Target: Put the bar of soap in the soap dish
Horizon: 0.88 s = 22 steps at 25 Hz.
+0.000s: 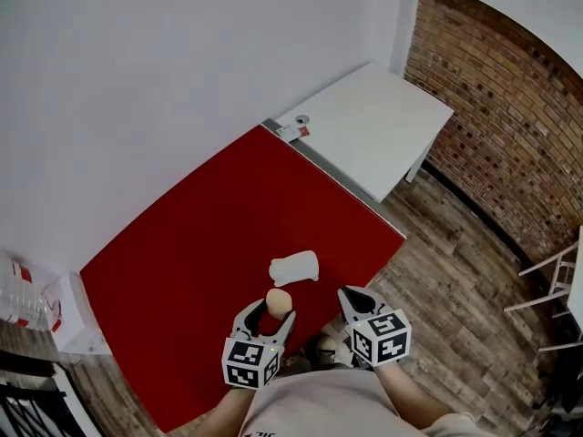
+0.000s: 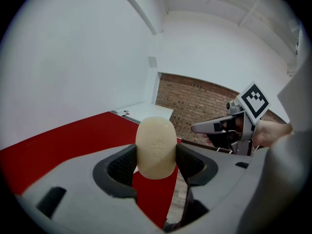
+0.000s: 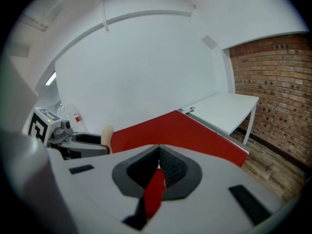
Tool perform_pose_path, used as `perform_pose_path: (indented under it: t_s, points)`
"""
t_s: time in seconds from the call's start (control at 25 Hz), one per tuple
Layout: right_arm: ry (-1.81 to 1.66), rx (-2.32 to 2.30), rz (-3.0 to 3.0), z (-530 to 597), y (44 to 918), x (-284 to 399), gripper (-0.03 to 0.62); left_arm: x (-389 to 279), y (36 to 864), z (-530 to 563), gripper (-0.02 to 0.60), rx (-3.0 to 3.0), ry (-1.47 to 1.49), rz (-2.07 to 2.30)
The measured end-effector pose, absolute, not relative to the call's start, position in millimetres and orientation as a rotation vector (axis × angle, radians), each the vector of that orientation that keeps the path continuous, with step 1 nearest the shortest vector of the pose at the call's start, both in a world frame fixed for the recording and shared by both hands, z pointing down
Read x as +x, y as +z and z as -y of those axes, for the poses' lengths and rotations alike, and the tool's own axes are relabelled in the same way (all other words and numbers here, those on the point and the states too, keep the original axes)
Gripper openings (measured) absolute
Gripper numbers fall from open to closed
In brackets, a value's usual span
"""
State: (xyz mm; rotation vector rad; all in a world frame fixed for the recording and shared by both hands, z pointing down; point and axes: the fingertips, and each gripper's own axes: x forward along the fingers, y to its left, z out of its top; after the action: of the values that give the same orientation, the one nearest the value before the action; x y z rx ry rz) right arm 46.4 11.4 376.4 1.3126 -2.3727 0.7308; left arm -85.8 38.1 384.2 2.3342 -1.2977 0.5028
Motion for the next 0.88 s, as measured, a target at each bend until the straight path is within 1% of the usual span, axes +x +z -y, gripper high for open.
perform_pose_path:
  t_s: [0.52,0.88]
  points:
    - [0.753,1.285,2.343,21,392,42,0.003,-84,400,-5,0.253,2.323,0.534,1.263]
    - [0.755,1.285,2.337,55,401,42,0.003,-94,410,31,0.253,2.315,0.54,1.278]
